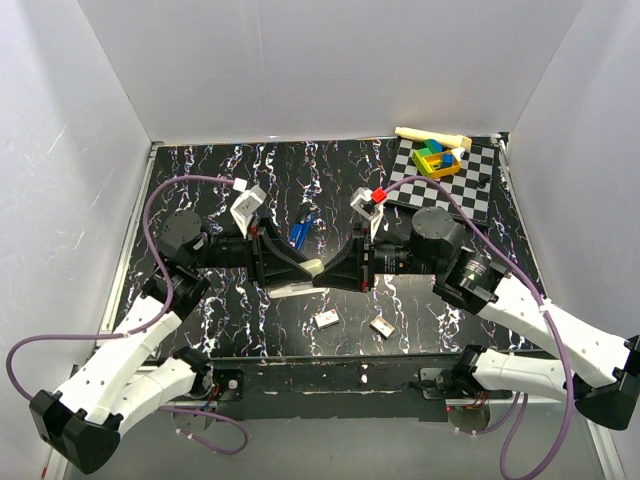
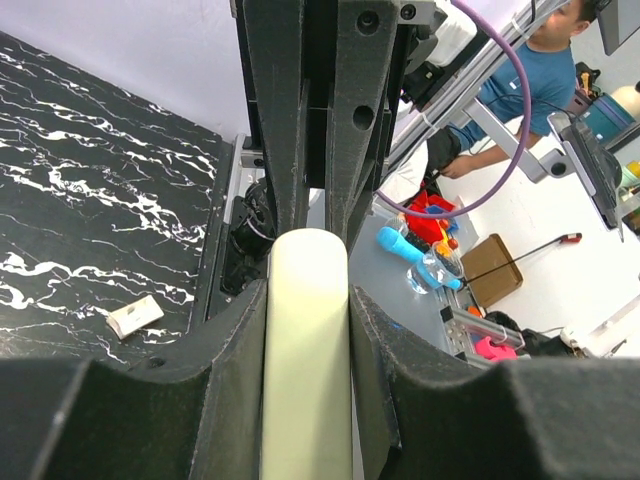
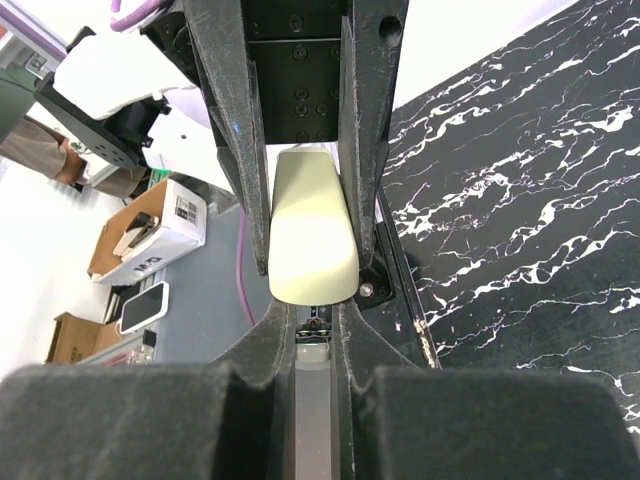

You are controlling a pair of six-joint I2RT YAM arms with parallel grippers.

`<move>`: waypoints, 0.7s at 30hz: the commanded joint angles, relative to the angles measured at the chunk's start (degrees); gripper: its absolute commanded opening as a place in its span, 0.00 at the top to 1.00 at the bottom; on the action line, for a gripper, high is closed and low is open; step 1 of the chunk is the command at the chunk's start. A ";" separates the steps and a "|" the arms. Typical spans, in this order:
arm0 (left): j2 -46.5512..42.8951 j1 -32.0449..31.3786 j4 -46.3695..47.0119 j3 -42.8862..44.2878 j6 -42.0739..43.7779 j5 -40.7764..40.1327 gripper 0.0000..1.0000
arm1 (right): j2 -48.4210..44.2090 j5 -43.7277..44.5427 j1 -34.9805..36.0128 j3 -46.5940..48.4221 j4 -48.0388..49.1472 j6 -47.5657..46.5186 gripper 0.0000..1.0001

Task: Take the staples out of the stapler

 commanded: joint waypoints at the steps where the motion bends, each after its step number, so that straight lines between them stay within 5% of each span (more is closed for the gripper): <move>1: -1.99 0.86 9.78 0.78 -0.50 -13.73 1.00 | 0.51 -3.46 3.40 -4.22 -3.64 3.83 0.99; 21: -6.64 0.86 8.81 -1.15 0.46 -28.93 1.00 | 2.27 -1.71 9.90 -8.88 3.66 8.41 0.99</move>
